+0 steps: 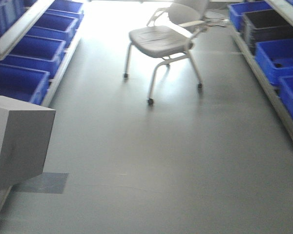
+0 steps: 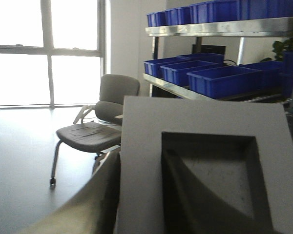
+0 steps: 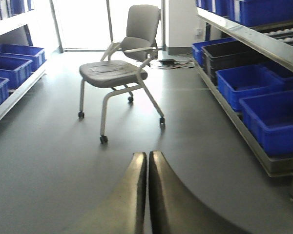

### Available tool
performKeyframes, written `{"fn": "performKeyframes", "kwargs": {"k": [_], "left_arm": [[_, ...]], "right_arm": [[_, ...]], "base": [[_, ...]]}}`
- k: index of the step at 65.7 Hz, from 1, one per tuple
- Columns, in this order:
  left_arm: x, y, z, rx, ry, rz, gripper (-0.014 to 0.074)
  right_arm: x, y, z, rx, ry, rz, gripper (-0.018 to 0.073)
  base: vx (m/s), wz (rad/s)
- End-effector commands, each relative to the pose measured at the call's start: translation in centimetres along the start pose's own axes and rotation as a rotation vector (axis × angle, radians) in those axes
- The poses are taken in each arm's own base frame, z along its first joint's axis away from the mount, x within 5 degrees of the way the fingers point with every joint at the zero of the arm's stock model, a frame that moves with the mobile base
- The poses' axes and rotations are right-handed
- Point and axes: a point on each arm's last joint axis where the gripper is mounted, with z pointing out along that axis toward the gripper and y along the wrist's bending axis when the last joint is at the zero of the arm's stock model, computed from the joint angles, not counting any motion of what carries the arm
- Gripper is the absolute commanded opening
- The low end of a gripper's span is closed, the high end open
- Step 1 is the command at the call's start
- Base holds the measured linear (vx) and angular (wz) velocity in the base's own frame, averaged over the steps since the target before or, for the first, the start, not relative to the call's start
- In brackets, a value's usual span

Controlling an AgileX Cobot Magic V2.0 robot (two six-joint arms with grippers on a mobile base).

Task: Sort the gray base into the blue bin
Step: 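Drive down the aisle toward the rack of blue bins, then turn and stop the base facing two open blue bins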

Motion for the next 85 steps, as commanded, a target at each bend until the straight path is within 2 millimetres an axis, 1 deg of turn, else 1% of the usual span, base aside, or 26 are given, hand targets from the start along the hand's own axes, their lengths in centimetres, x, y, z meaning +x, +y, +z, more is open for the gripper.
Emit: {"fn": "performKeyframes", "kwargs": {"k": [1,38,85], "left_arm": [[-1.97,-0.21,-0.12,0.013,-0.133,-0.028,-0.0006],[-1.97,-0.21,-0.12,0.013,-0.133,-0.028,-0.0006],[-1.97,-0.21,-0.12,0.013,-0.133,-0.028,-0.0006]], "right_arm": [[-0.61,-0.05,-0.02,0.009,-0.074,-0.016,-0.0005],[-0.62,-0.05,-0.02,0.009,-0.075,-0.016,-0.0005],[-0.62,-0.05,-0.02,0.009,-0.075,-0.016,-0.0005]], "base": [[0.25,0.62],[0.22,0.80],[0.18,0.70]]}}
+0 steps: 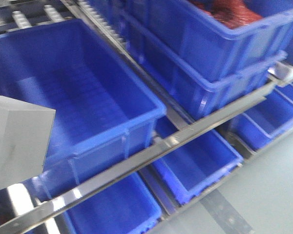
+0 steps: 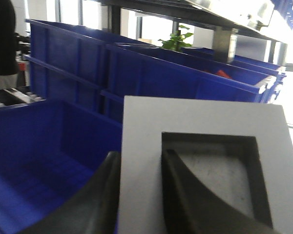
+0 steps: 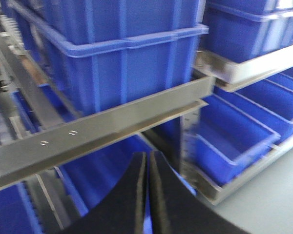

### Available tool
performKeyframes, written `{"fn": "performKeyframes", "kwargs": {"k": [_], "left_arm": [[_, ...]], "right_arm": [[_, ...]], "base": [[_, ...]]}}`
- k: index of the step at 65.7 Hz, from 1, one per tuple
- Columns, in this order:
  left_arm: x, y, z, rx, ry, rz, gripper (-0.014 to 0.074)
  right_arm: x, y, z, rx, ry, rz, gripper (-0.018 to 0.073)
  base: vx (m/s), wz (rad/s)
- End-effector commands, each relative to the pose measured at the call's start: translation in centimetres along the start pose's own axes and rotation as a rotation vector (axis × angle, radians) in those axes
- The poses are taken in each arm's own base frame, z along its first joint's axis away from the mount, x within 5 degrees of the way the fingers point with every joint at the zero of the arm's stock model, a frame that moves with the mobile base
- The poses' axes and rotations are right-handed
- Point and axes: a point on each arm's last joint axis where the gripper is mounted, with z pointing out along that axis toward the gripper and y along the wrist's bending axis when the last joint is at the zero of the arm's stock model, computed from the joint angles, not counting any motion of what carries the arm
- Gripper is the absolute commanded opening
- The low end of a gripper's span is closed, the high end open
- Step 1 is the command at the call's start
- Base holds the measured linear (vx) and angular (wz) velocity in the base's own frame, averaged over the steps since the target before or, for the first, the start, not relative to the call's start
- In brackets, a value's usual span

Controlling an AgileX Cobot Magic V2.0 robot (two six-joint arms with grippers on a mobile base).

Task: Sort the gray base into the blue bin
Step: 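Turn and stop the base facing two open blue bins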

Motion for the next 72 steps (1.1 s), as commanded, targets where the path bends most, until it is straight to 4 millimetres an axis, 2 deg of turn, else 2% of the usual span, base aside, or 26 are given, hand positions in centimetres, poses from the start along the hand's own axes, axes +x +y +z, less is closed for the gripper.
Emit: {"fn": "performKeyframes", "kwargs": {"k": [1,40,72], "left_arm": [[-1.97,-0.21,-0.12,0.013,-0.133,-0.028,-0.0006],[-1.97,-0.21,-0.12,0.013,-0.133,-0.028,-0.0006],[-1.97,-0.21,-0.12,0.013,-0.133,-0.028,-0.0006]], "right_arm": [[-0.62,-0.05,-0.02,0.009,-0.075,-0.016,-0.0005],[-0.62,-0.05,-0.02,0.009,-0.075,-0.016,-0.0005],[-0.62,-0.05,-0.02,0.009,-0.075,-0.016,-0.0005]], "base": [[0.18,0.69],[0.15,0.58],[0.07,0.28]]}}
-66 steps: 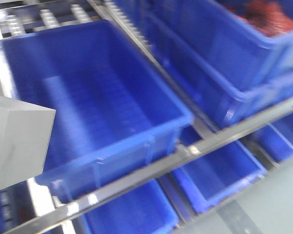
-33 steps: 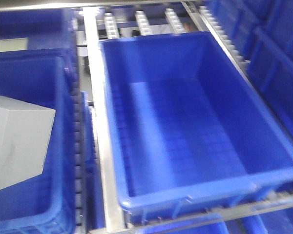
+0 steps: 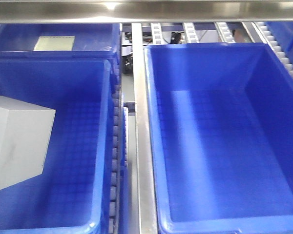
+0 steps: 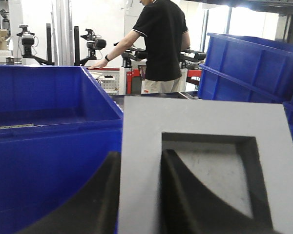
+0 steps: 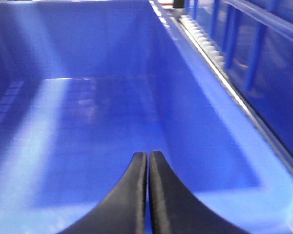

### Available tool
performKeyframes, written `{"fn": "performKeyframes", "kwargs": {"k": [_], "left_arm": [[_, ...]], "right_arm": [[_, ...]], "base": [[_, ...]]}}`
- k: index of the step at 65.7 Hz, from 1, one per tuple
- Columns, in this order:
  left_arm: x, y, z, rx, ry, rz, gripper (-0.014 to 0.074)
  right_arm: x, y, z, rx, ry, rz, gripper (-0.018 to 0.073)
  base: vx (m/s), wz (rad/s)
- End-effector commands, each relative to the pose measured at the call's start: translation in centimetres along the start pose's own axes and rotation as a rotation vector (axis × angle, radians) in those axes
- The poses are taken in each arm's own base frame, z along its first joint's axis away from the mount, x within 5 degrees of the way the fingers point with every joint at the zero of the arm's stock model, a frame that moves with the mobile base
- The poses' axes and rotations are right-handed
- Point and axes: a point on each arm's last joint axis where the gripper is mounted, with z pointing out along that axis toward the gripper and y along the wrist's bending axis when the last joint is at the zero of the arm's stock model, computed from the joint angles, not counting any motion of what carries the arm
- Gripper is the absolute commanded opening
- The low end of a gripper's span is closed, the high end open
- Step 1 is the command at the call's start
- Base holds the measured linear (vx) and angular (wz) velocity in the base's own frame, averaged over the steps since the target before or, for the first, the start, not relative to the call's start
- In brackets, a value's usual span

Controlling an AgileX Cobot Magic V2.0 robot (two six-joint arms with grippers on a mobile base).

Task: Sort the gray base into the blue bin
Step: 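Turn and stop the base facing two open blue bins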

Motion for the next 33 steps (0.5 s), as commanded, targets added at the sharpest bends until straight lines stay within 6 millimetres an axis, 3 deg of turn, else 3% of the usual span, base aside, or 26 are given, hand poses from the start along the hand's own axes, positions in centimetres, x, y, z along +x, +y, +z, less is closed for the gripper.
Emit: {"fn": "performKeyframes", "kwargs": {"k": [1,33], "left_arm": [[-1.97,-0.21,-0.12,0.013,-0.133,-0.028,-0.0006],[-1.97,-0.21,-0.12,0.013,-0.133,-0.028,-0.0006]], "right_arm": [[-0.59,-0.05,-0.02,0.009,-0.072,-0.016,-0.0005],[-0.59,-0.05,-0.02,0.009,-0.072,-0.016,-0.0005]], "base": [[0.04,0.15],[0.02,0.06]]}}
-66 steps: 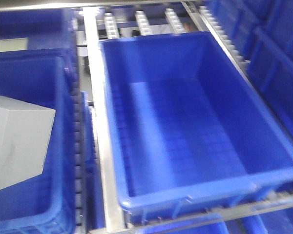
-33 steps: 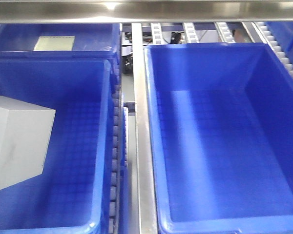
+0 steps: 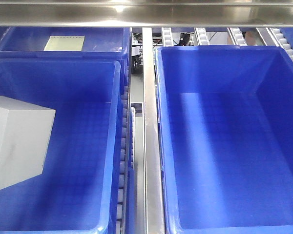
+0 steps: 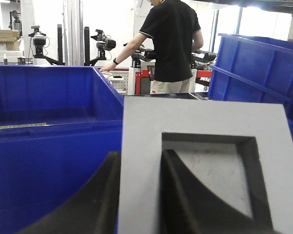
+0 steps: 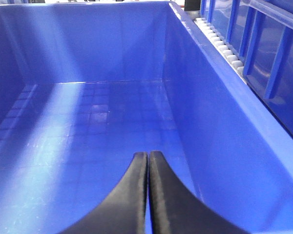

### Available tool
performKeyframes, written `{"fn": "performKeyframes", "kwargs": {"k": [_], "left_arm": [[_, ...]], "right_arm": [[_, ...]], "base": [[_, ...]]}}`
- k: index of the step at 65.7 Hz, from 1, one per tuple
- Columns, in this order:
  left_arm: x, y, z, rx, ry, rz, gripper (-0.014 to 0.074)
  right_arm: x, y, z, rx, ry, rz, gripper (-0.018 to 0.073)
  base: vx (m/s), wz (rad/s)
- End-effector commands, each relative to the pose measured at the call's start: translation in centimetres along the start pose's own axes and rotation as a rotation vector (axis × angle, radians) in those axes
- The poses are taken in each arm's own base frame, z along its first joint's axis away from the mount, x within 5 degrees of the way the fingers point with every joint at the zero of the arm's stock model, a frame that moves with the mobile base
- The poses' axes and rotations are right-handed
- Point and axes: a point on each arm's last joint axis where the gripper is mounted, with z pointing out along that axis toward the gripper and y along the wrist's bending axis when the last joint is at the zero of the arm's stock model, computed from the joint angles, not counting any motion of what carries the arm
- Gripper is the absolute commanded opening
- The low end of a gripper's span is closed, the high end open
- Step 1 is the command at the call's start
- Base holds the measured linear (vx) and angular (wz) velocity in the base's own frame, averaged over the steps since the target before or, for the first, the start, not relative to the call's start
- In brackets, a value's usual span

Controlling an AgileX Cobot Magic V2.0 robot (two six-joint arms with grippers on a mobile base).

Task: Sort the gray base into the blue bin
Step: 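Turn and stop the base facing two open blue bins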

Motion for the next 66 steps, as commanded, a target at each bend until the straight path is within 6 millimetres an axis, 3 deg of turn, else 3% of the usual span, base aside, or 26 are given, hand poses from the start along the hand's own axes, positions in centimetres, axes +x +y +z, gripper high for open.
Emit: {"fn": "performKeyframes", "kwargs": {"k": [1,66], "left_arm": [[-1.97,-0.21,-0.12,0.013,-0.133,-0.028,-0.0006],[-2.03,-0.21,-0.12,0.013,-0.140,-0.028,-0.0006]], "right_arm": [[-0.56,-0.05,-0.02,0.009,-0.068,-0.016,-0.0005],[-0.55,-0.05,-0.02,0.009,-0.067,-0.016,-0.0005]], "base": [[0.00,0.00],[0.00,0.00]]}}
